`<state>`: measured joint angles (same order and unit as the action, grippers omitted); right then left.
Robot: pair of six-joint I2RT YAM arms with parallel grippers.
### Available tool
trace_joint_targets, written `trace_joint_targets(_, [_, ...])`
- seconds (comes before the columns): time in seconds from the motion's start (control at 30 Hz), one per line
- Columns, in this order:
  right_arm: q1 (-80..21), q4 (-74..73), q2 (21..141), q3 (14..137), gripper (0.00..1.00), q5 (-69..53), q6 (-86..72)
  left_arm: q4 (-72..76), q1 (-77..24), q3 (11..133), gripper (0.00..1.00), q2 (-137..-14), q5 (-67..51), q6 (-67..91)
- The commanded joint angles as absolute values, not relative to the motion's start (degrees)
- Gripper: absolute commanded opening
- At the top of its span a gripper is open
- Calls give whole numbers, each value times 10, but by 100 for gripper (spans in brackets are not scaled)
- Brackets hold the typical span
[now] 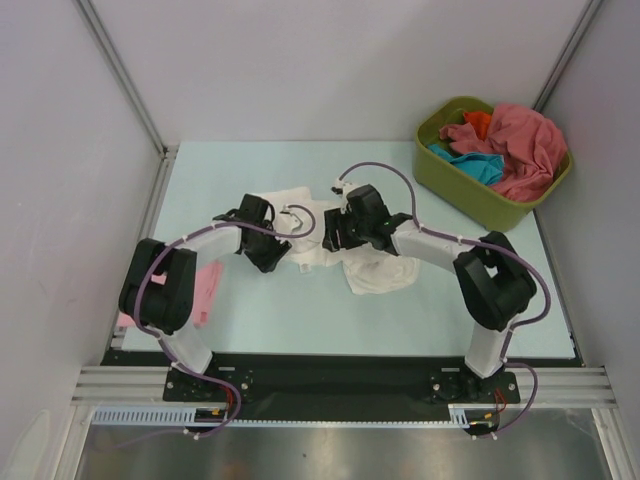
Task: Fold and stack the t-shirts
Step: Flatten the tshirt out
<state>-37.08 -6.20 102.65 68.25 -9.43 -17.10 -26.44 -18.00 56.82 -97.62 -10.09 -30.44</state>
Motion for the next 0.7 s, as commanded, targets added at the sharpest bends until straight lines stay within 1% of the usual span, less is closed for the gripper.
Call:
trace_joint_targets(0.0, [-372,-27,1062,724,63,-48,-107,-214,-183,569,50,-983,-79,-297])
trace_joint_targets(0.03, [-374,-30,1070,725,64,-35,-95,-209,-182,571,37,-983,-81,-293])
trace_joint_targets(0.1, [-374,-28,1085,728,64,-18,-73,-209,-181,578,27,-983,-93,-285])
trace_joint_targets(0.13, [-374,-26,1090,729,64,-13,-68,-214,-181,586,10,-983,-106,-277])
trace_joint_targets(0.17, [-374,-25,1094,731,64,-5,-63,-214,-181,591,1,-985,-109,-273])
trace_joint_targets(0.23, [-374,-25,1108,744,62,-4,-53,-218,-180,600,0,-986,-115,-268])
trace_joint_targets(0.3, [-375,-41,1119,756,48,-13,-49,-220,-178,606,0,-986,-116,-265])
trace_joint_targets(0.33, [-377,-45,1124,762,40,-17,-50,-221,-174,613,0,-985,-116,-258])
trace_joint_targets(0.37, [-378,-51,1124,764,22,-23,-51,-225,-171,617,0,-984,-116,-258])
trace_joint_targets(0.4, [-378,-61,1122,766,15,-29,-52,-237,-167,625,0,-978,-117,-254])
trace_joint_targets(0.43, [-379,-69,1114,772,3,-34,-51,-243,-156,641,0,-976,-116,-247])
trace_joint_targets(0.47, [-378,-80,1106,780,0,-48,-51,-250,-149,651,0,-971,-117,-243])
trace_joint_targets(0.6, [-395,-146,1051,831,0,-106,-23,-299,-95,721,0,-943,-118,-218])
trace_joint_targets(0.67, [-418,-187,1021,888,0,-132,-7,-321,-59,772,0,-917,-116,-207])
